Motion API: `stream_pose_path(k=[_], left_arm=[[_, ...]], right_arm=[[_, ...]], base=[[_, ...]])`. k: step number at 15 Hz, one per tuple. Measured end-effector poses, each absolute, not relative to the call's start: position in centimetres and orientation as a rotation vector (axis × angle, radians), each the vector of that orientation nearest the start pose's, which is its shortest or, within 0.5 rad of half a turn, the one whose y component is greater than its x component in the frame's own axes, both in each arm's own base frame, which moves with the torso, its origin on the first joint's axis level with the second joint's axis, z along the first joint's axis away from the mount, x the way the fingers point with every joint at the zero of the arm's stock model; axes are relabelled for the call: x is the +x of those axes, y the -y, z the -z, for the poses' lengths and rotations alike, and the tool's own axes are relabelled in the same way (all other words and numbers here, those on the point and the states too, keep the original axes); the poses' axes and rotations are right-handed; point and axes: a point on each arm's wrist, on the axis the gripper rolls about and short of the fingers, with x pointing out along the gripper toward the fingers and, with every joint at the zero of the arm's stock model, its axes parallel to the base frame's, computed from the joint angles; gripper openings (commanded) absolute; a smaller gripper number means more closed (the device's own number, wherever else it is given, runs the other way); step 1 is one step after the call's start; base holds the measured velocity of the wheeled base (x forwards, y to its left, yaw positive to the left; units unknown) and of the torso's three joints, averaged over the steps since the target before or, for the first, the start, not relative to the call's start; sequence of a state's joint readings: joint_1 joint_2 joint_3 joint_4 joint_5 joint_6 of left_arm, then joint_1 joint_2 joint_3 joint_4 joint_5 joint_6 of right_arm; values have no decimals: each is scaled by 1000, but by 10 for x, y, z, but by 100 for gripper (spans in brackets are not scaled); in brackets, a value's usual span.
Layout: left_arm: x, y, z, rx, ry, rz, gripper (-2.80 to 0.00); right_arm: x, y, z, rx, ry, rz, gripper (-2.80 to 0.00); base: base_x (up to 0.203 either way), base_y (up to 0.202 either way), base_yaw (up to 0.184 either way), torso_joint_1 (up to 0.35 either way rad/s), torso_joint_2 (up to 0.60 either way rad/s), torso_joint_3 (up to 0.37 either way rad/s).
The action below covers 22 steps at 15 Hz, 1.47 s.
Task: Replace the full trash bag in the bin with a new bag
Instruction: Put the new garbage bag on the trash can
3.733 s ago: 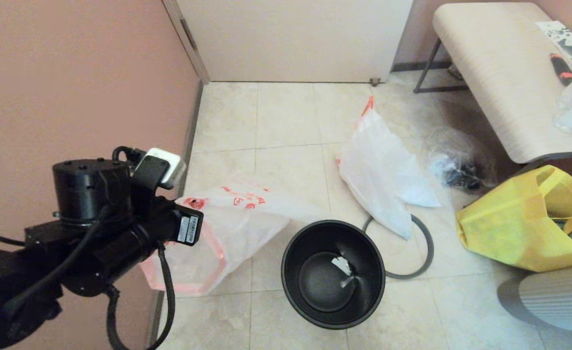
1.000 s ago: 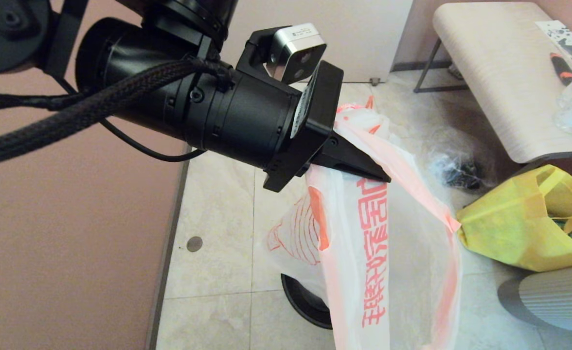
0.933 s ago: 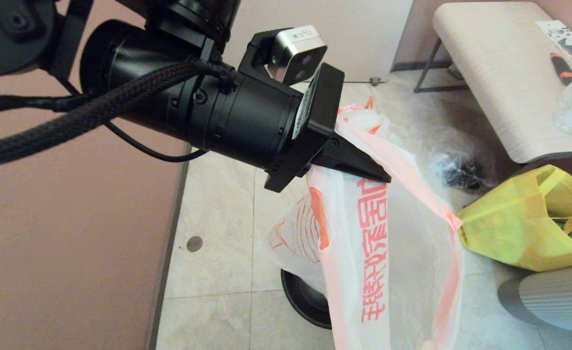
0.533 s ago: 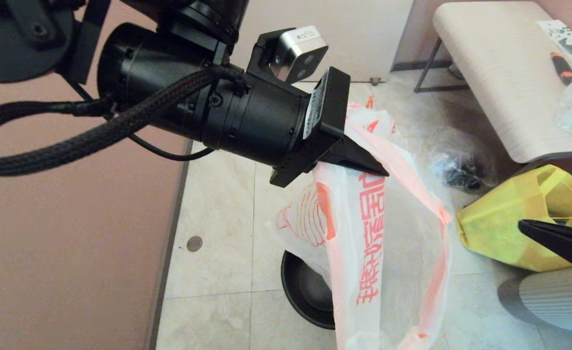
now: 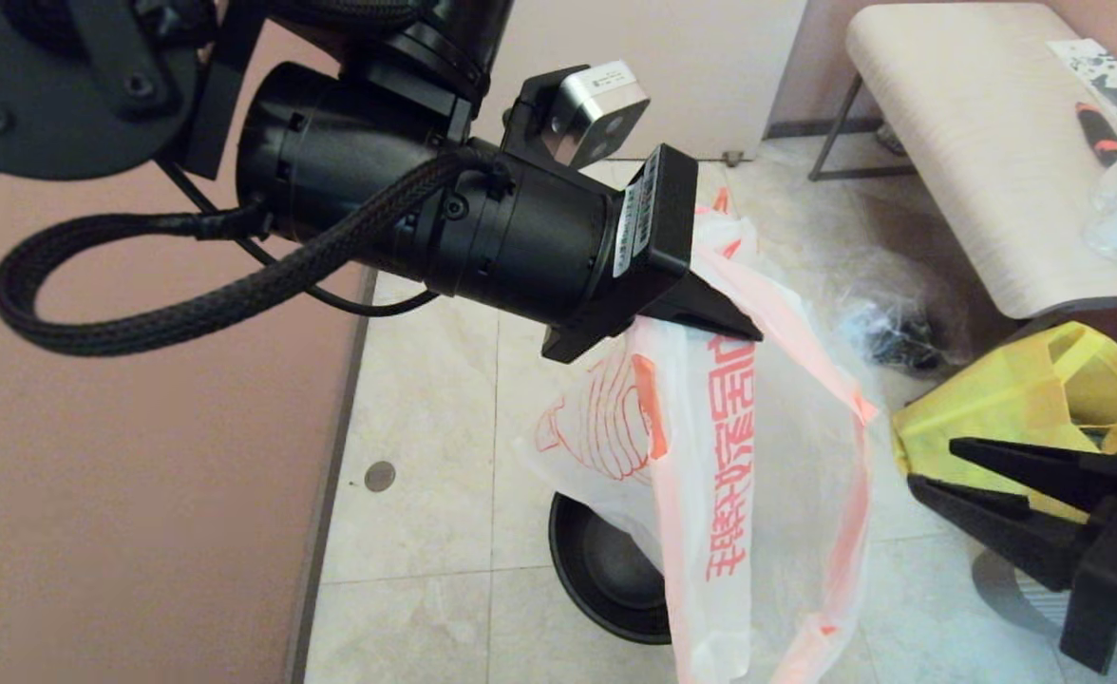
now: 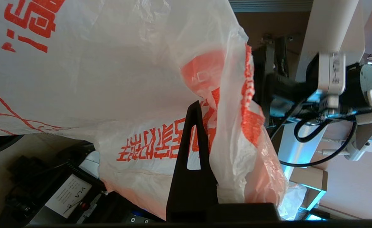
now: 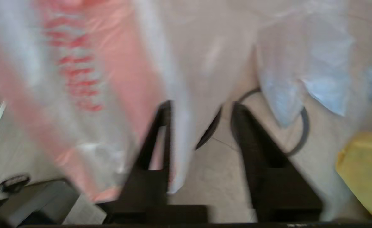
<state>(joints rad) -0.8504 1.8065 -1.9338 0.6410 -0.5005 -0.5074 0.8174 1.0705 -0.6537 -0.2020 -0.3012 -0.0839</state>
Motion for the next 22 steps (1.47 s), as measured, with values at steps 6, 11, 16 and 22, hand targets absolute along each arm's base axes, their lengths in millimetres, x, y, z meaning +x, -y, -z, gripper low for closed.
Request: stream_pose_path(k=[6,11,16,22], left_arm=[[203,251,-339,-313,-853,1125,-280],[199,248,-343,-315,-842,1134,-280],[185,237,-357,-324,-810,1158,-280],[169,217,-372,-331,-788,1171,-280]], right_arm=[[96,-103,-238,-219,-145,-676,0],[112,-124,-239,-215,-114,-687,0],[152,-138,-230,-192,-86,-592,0],[182,-135,-216,-170,-94,-527,-280]], base=[[0,0,0,0,0,0],[0,0,0,0,0,0],[0,0,0,0,0,0],[0,0,0,0,0,0]])
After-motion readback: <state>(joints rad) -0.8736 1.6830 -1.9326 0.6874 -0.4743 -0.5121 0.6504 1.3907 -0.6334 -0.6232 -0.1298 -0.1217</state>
